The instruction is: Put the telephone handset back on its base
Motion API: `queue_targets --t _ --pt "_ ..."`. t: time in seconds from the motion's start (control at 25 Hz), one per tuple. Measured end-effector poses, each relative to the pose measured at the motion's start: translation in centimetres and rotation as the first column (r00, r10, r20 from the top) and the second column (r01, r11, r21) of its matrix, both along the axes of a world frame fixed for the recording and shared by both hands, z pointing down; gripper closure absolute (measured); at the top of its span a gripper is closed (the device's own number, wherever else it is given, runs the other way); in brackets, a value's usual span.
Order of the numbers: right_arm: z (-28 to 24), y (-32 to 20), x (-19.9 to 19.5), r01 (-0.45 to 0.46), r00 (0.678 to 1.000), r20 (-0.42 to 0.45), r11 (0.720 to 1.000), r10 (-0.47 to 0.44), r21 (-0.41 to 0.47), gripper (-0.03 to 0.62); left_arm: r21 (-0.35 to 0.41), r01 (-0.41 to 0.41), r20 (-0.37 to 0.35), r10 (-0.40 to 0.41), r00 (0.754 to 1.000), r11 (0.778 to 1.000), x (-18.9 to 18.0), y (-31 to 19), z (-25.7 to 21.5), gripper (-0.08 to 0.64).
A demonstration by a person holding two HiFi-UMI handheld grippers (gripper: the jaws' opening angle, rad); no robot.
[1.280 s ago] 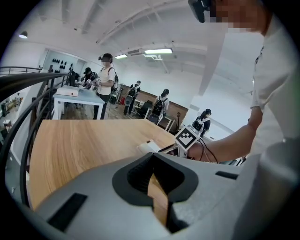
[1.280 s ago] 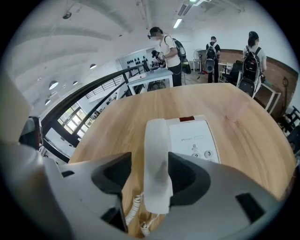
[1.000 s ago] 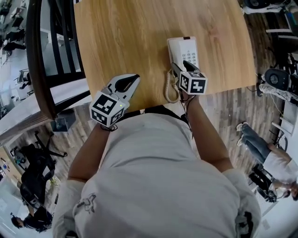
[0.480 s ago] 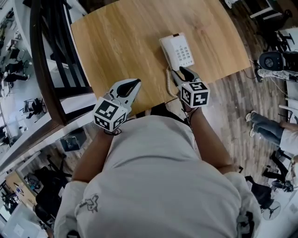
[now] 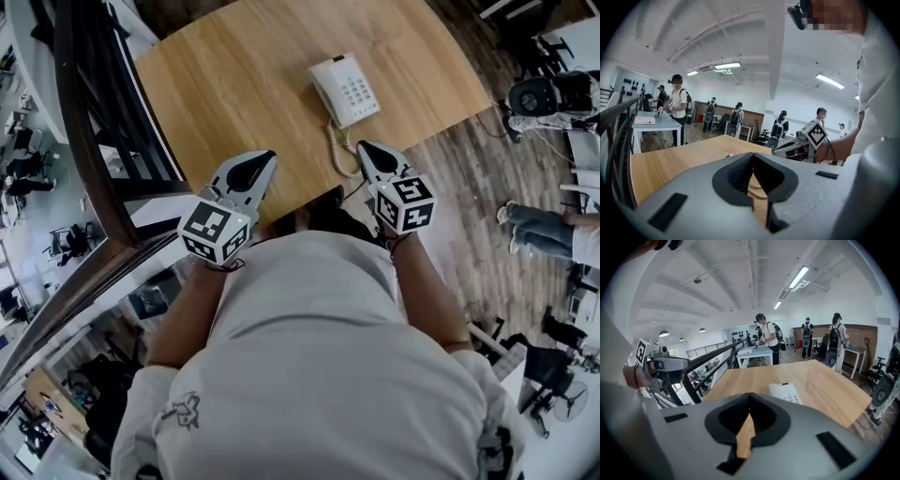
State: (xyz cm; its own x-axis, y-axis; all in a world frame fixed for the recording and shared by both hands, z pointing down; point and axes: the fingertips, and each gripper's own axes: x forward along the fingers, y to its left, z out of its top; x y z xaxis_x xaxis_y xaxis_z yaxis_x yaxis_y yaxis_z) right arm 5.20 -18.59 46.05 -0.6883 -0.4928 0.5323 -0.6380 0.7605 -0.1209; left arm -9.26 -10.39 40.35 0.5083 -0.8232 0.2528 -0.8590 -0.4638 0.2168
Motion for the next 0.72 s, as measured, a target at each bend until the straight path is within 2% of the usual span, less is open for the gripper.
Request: queue_targets --t 0.36,0.72 --pt "-3.2 2.1 1.6 0.053 0.998 0.029 0.998 -0.054 0.046 0.586 0.009 -0.011 -0.005 0.011 1.0 1.0 2.3 1.1 -0.9 0.554" --pt "-5.5 3.4 6.4 0.136 0.988 0.059 0.987 -0.142 0.091 0.588 0.032 0.01 0.024 -0.01 1.0 0.999 8.5 1.0 -2.5 0.554"
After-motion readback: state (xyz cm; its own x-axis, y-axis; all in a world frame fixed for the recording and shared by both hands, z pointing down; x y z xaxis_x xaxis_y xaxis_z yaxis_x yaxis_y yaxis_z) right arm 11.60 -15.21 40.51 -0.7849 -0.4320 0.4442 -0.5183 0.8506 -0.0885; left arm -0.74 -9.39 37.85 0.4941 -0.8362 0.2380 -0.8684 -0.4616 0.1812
